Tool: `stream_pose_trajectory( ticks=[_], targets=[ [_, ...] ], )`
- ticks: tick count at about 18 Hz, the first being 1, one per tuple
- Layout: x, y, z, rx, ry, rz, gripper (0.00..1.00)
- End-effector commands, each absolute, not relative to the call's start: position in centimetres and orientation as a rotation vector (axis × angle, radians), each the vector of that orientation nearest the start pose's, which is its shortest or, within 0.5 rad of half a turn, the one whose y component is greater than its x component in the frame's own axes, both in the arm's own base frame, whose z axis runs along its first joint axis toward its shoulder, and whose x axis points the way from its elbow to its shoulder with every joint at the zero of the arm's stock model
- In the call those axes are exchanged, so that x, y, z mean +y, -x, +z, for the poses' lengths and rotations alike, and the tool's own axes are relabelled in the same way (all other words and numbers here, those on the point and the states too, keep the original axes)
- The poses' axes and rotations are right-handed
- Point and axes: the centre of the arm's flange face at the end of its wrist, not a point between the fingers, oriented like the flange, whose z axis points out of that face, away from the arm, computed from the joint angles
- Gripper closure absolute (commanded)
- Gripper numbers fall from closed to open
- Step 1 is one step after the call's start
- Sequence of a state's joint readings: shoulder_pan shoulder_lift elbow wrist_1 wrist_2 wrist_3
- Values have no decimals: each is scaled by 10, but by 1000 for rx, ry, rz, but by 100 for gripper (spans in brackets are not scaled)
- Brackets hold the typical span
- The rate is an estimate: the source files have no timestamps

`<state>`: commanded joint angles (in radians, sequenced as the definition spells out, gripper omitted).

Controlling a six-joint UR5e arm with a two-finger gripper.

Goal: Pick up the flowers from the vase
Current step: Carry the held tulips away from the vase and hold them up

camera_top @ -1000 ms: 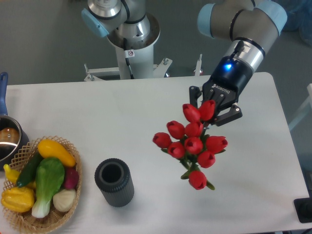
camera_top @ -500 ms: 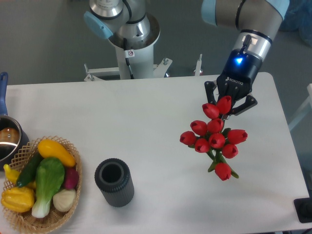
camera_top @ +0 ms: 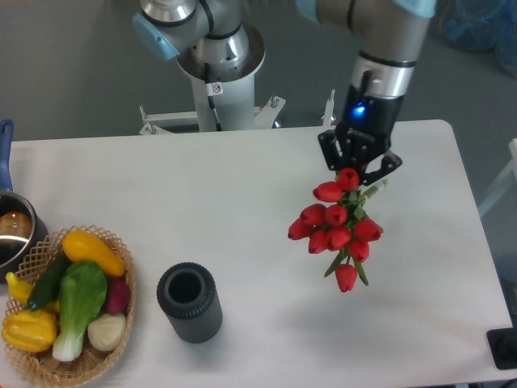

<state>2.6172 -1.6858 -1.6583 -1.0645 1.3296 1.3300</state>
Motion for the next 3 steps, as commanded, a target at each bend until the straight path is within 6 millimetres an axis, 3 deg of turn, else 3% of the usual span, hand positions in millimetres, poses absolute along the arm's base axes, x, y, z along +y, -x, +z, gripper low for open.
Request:
stream_pose_trajectory(
  ticks=[3],
  targets=[
    [436,380,438,539,2858,333,96]
  ],
)
